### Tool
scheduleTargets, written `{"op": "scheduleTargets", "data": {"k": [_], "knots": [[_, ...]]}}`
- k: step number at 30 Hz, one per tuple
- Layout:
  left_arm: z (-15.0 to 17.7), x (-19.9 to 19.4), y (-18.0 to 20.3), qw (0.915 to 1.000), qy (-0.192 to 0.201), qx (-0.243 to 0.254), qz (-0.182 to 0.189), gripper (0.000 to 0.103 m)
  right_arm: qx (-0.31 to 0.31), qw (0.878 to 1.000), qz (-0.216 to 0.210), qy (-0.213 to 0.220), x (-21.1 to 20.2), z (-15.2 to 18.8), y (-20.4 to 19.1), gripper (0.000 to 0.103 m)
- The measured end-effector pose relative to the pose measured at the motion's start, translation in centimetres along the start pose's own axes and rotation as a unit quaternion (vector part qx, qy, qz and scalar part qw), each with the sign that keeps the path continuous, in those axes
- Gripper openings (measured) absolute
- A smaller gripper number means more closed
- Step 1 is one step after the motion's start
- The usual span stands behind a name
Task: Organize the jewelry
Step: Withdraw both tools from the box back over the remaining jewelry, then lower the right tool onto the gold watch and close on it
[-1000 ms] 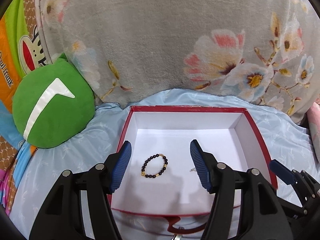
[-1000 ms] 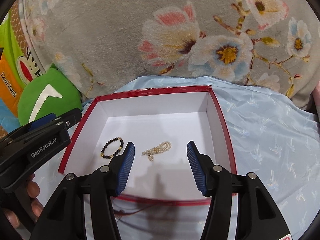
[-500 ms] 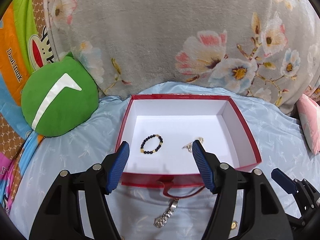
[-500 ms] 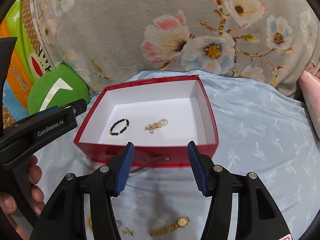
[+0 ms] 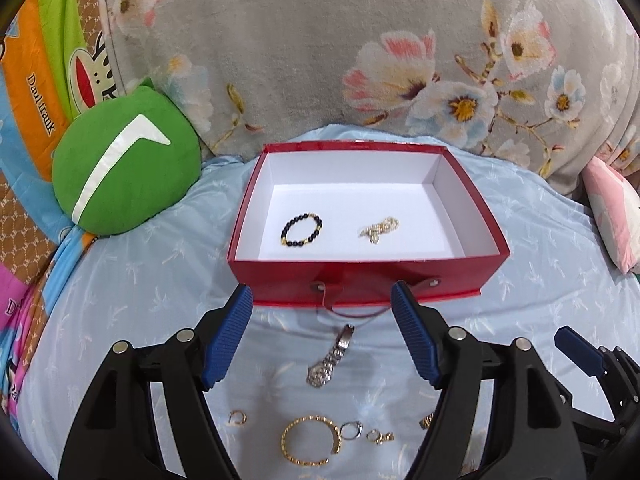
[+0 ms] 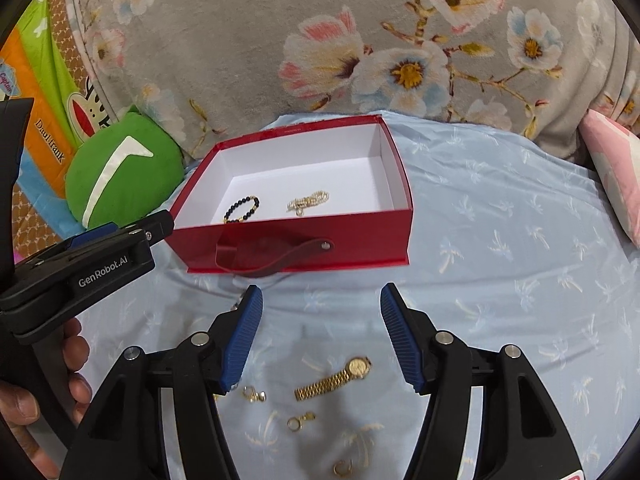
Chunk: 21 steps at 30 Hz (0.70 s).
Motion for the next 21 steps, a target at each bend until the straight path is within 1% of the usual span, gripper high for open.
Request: {"op": "scheduleTargets", "data": {"k": [7,10,16,21], "knots": [[2.6,-0.2,0.0,0.9998,-0.021,-0.004,0.005,0.069,-0.002,1.000,0.009,-0.015,-0.4,2.5,1.0,0.061],[4.2,0.0,-0.4,0.9992,-0.036,-0.015,0.008,0.070,0.001,1.000,0.014,-0.027,-0.2,3.8,1.7,0.061],[8.6,1.5,-2.2,0.9956,-0.081,-0.047,0.006,0.070,0.015,0.998,0.019,-0.059,0.9,6.5,3.2,0.060],[11.7,2.1,-3.8,0.9917,-0.108,-0.069,-0.002,0.070,0.019,0.997,0.019,-0.077,2.0,8.1,3.4,0.060]]}}
Point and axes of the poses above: each gripper's, at about its wrist camera, not at the fingertips, and x roughly the way its jaws point, y to its right, z to its underside, the point moved 5 cm from there along x, roughly the way its jaws point, and after that the axes turned 12 degrees about z, right-handed, at the moved point
